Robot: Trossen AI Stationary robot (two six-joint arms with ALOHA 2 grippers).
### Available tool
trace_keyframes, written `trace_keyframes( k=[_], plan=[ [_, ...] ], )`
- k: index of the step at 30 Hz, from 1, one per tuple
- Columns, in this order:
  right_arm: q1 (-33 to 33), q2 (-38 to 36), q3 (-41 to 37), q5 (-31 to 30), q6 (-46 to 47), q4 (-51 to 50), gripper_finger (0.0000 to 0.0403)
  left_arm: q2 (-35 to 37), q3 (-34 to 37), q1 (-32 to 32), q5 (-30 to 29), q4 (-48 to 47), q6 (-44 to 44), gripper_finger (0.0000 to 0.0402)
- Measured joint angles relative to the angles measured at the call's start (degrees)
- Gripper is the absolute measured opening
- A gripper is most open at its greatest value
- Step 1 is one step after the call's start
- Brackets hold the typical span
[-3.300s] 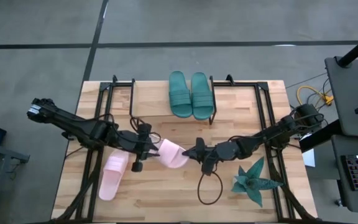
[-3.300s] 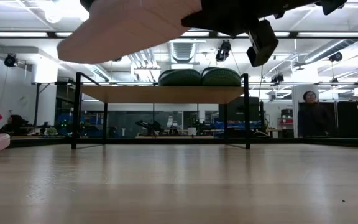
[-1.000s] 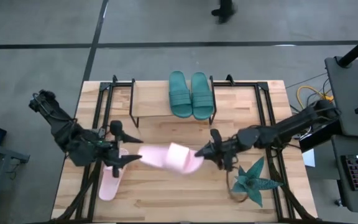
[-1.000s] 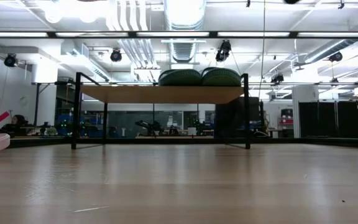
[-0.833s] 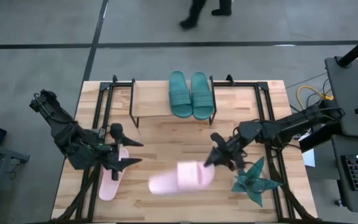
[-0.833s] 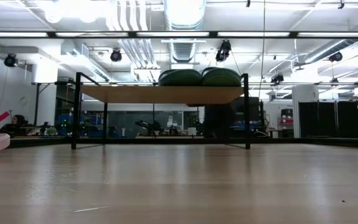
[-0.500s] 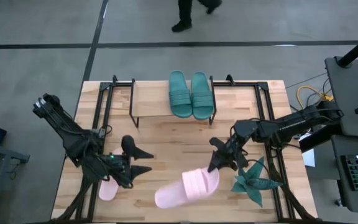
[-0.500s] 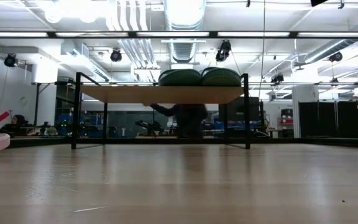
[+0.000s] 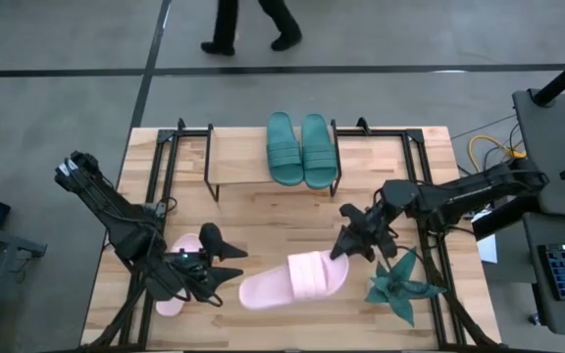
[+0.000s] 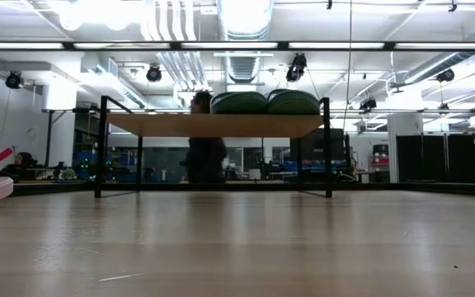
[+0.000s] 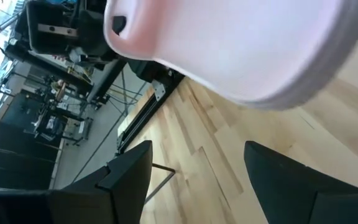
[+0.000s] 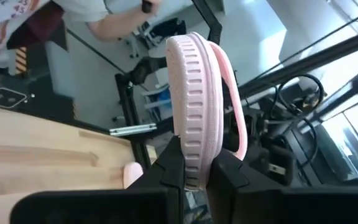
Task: Pick and place slides into the shelf
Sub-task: Put the top pink slipper on the shelf
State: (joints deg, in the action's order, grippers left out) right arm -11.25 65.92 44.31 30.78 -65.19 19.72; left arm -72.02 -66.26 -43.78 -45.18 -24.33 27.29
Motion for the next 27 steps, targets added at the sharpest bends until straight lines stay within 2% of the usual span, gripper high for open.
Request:
trace_keyframes(
  k=[3,15,23,27],
  plan=[
    [-0.1,-1.0,0.0,-3.1,0.0,-0.6,0.0028,0.1,0.0,-0.4,-0.1,0.1,-1.0,0.0239],
    [0.9,-1.7,0.0,-7.5,0.2,-1.5,0.0028,-0.2,0.0,-1.0,0.2,3.5,-1.3,0.0239],
    [1.5,-1.7,-0.1,-8.2,-0.2,-1.1,0.0028,-2.3,0.0,-1.0,0.5,4.0,1.6,0.0239],
    [1.6,-1.7,-0.1,-8.5,-0.1,-0.8,0.0028,-3.3,0.0,-1.0,-1.1,4.2,2.1,0.0239]
  ],
)
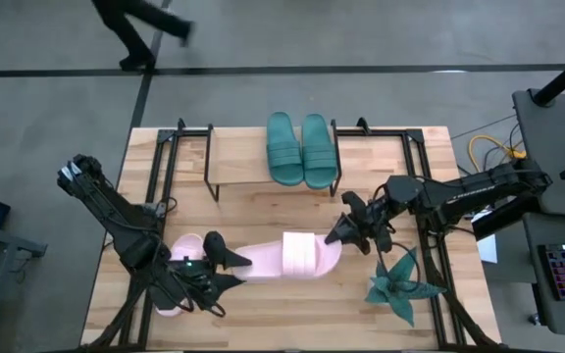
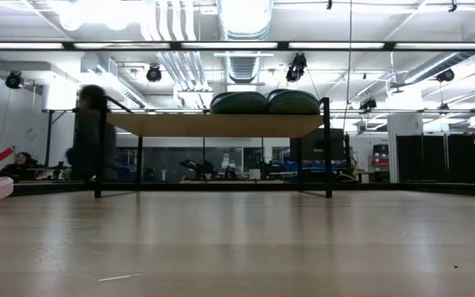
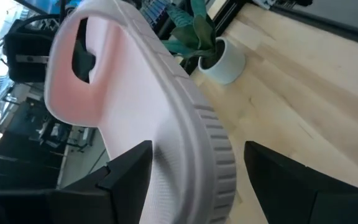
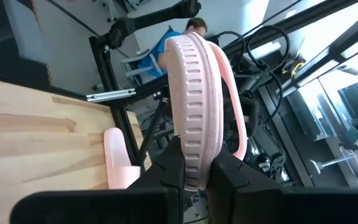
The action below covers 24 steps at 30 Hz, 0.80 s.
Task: Pick and place slides into the shelf
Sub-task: Put the top pink slipper on the shelf
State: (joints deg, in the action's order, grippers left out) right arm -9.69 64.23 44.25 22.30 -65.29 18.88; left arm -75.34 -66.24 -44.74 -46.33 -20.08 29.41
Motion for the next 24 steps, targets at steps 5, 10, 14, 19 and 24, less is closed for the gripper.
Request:
trace_keyframes(
  k=[5,10,14,19,24],
  plan=[
    [0.1,0.0,0.0,0.0,0.3,0.1,0.0028,-0.2,0.0,0.0,-1.1,0.1,0.6,0.0239],
    [0.1,0.0,0.0,0.0,0.8,0.1,0.0028,0.0,0.0,0.0,-2.5,0.2,1.0,0.0211],
    [0.1,0.0,0.0,0.1,0.8,0.1,0.0027,0.0,0.0,0.4,-3.7,0.1,1.2,0.0157],
    [0.1,0.0,0.0,0.2,1.0,-0.3,0.0026,0.0,0.0,0.4,-3.9,-0.1,1.7,0.0048],
    [0.1,0.0,0.0,0.1,1.0,-0.8,0.0033,0.2,0.0,0.5,-4.1,-0.4,4.0,0.0040]
  ],
)
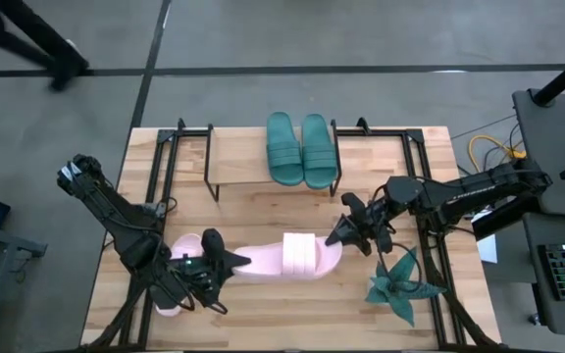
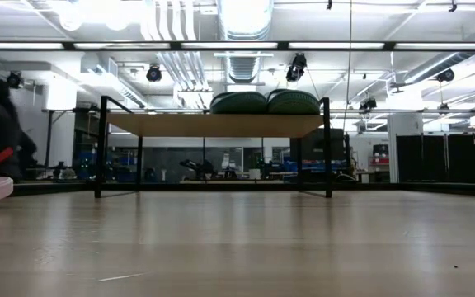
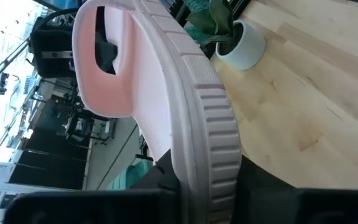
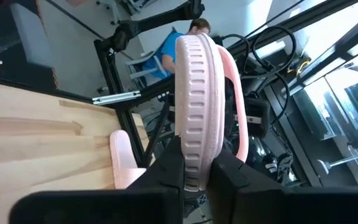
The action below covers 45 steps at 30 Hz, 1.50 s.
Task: Pick and place slides into the shelf
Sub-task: Put the top pink slipper on the shelf
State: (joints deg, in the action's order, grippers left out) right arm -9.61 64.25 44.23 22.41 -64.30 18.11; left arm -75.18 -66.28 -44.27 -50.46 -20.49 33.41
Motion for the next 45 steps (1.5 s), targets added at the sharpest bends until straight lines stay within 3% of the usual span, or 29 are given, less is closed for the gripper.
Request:
trace_keyframes(
  k=[3,10,15,20,33,38,41,45],
  plan=[
    [-0.1,0.0,0.0,-3.8,2.5,0.8,0.0067,0.0,0.0,-0.1,-2.6,-0.5,0.0,0.0040],
    [-0.3,-1.7,0.0,-25.6,6.4,0.7,0.0148,1.0,-0.1,-0.3,-10.0,-5.7,-4.4,0.0040],
    [-0.2,-3.0,0.0,-32.7,7.2,-0.7,0.0172,2.5,-0.1,-0.4,-11.7,-10.1,-9.2,0.0040],
    [-0.2,-3.4,0.0,-36.2,7.5,-1.2,0.0173,3.0,-0.1,-0.5,-15.0,-12.5,-10.6,0.0040],
    [-1.6,-5.4,1.5,-36.6,12.1,-1.2,0.0158,2.9,0.0,2.3,-26.8,-15.3,-14.5,0.0040],
    [-3.8,-4.5,2.3,-36.7,9.4,-1.1,0.0160,2.2,0.0,6.5,-26.8,-15.2,-18.1,0.0040],
    [-5.3,-3.2,3.1,-39.5,6.3,-1.2,0.0169,0.7,0.0,10.0,-26.9,-14.4,-18.2,0.0040],
    [-6.4,-0.6,6.2,-49.1,7.4,-1.0,0.0183,-1.6,0.0,14.5,-26.8,-14.2,-18.1,0.0040]
  ],
)
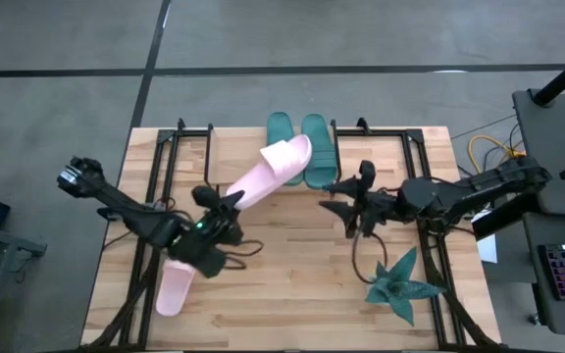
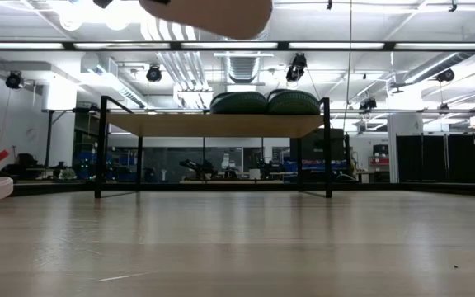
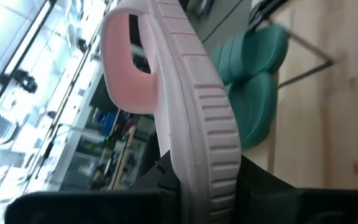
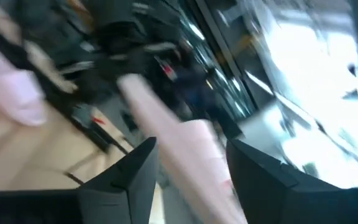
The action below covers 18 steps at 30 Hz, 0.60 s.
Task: Pick and place slides into the shelf
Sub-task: Put the top pink slipper on the shelf
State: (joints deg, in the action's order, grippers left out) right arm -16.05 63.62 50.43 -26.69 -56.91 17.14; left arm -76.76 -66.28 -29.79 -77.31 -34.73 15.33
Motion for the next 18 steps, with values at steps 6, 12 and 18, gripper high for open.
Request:
trace_keyframes(
  k=[6,12,18],
  plan=[
    [0.2,4.1,8.5,-13.1,6.3,-3.2,0.0188,-2.6,-0.5,4.2,-0.2,0.0,0.7,0.0040],
    [0.3,10.4,23.1,-14.3,18.5,-25.3,0.0177,-7.3,-2.6,6.5,-0.7,0.3,4.9,0.0040],
    [1.5,19.7,40.5,-19.8,33.7,-51.6,0.0168,-12.0,-6.7,8.3,-3.0,0.4,10.8,0.0040]
  ],
)
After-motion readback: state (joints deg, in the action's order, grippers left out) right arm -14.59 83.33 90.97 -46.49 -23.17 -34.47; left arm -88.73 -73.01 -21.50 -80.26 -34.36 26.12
